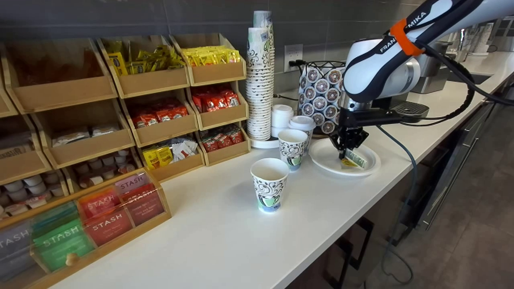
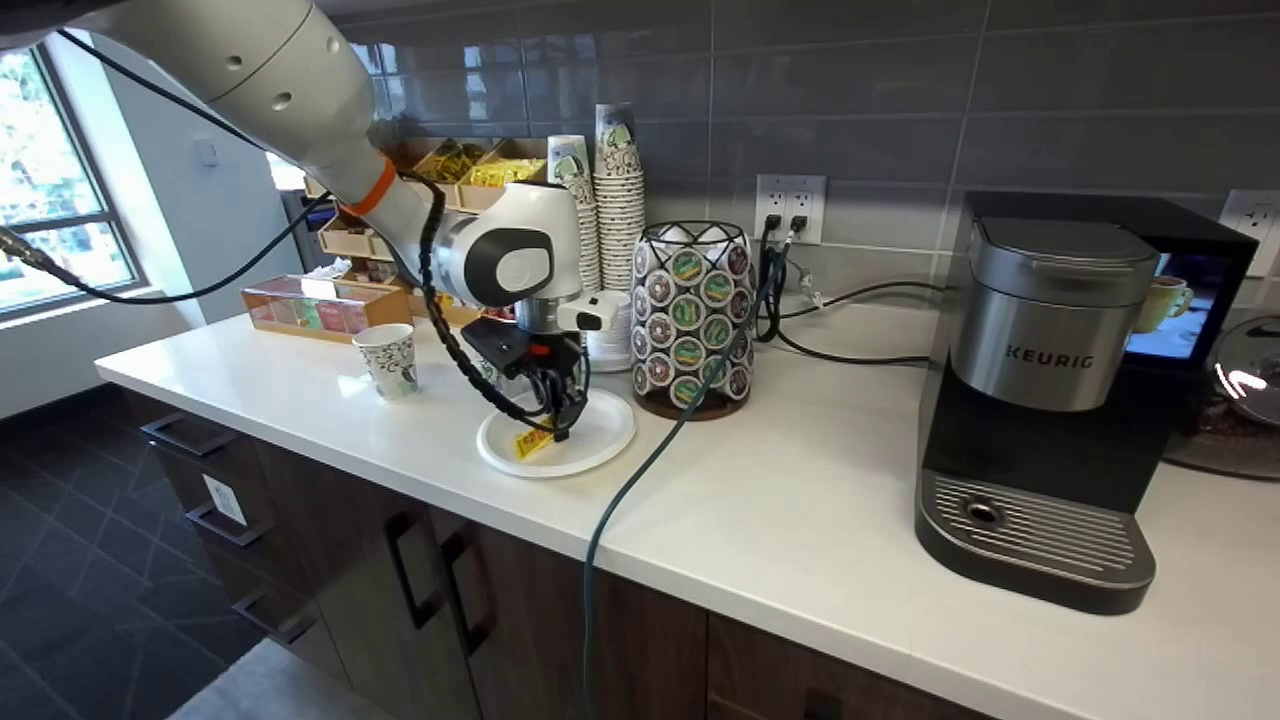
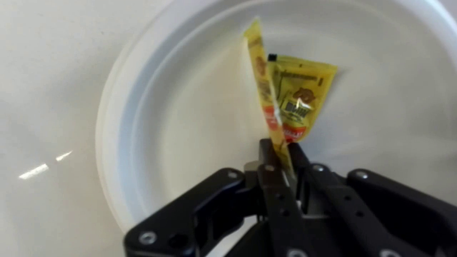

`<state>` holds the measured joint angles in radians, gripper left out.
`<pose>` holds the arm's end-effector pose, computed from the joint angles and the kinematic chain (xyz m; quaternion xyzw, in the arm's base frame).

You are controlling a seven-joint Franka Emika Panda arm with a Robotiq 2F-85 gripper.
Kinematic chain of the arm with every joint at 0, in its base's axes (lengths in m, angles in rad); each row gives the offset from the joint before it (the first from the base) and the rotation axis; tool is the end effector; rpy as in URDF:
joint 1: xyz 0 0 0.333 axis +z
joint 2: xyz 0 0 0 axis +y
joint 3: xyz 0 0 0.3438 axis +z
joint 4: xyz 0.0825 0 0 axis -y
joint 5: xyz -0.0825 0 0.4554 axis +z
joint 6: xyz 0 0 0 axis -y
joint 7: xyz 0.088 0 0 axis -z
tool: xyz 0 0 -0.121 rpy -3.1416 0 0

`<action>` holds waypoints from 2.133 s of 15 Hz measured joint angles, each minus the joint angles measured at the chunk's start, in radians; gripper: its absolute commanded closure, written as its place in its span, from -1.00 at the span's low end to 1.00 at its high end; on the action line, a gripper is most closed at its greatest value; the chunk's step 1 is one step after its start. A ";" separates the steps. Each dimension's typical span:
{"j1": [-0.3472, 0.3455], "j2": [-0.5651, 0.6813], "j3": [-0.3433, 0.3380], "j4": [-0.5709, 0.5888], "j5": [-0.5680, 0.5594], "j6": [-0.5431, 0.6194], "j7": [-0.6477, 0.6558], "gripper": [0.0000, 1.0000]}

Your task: Move the sachets from the plate to the cup in the middle

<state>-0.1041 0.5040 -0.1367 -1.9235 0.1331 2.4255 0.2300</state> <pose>0.6684 -0.1604 0.1859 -0.9618 0.2735 -0.0026 0.0108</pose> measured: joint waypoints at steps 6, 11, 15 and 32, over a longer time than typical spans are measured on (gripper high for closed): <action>0.000 -0.004 -0.003 0.000 0.000 0.000 0.000 0.99; 0.000 -0.069 -0.013 -0.033 0.000 0.002 0.008 0.99; 0.021 -0.190 -0.004 -0.087 -0.001 0.003 0.015 0.99; 0.105 -0.349 0.095 -0.049 -0.082 0.042 0.031 0.99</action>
<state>0.0005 0.1553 -0.0413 -1.9725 0.0515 2.4679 0.2607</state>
